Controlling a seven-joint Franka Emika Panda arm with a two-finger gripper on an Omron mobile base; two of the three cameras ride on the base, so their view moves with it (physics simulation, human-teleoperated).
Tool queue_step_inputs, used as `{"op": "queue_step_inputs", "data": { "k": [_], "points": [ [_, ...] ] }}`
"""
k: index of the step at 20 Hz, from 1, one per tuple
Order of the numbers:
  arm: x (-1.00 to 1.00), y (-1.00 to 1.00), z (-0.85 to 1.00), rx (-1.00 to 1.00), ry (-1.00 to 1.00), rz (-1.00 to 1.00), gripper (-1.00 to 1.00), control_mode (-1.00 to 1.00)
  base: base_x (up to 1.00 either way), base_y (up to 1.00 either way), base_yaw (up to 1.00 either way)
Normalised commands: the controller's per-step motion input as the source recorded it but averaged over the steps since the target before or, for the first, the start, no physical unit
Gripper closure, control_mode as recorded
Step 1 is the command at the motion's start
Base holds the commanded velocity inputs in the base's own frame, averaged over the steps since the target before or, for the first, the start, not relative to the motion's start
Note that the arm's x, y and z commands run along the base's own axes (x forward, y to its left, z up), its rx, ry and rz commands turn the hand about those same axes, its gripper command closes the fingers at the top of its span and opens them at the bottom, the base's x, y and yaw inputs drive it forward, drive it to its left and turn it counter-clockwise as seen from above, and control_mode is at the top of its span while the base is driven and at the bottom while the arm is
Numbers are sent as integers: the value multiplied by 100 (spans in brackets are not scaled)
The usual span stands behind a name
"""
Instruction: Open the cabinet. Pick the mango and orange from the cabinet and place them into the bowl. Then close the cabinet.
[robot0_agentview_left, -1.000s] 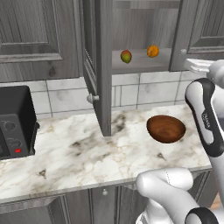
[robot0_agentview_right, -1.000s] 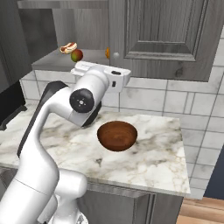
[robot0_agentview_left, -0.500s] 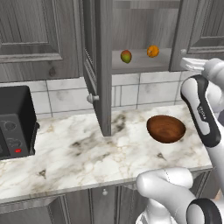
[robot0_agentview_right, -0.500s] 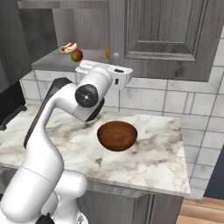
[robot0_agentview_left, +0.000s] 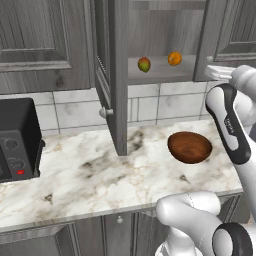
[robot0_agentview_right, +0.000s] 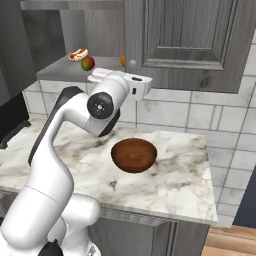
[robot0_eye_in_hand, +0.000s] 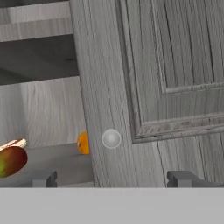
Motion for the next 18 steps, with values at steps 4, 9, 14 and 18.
{"op": "queue_step_inputs", "data": {
  "k": [4,9,14,18],
  "points": [
    [4,-6,0,0,0,0,-100,-100,0,0,0],
    [12,-8,0,0,0,0,-100,-100,0,0,0],
    [27,-8,0,0,0,0,-100,-100,0,0,0],
    [21,-1,0,0,0,0,-100,-100,0,0,0]
  ]
}}
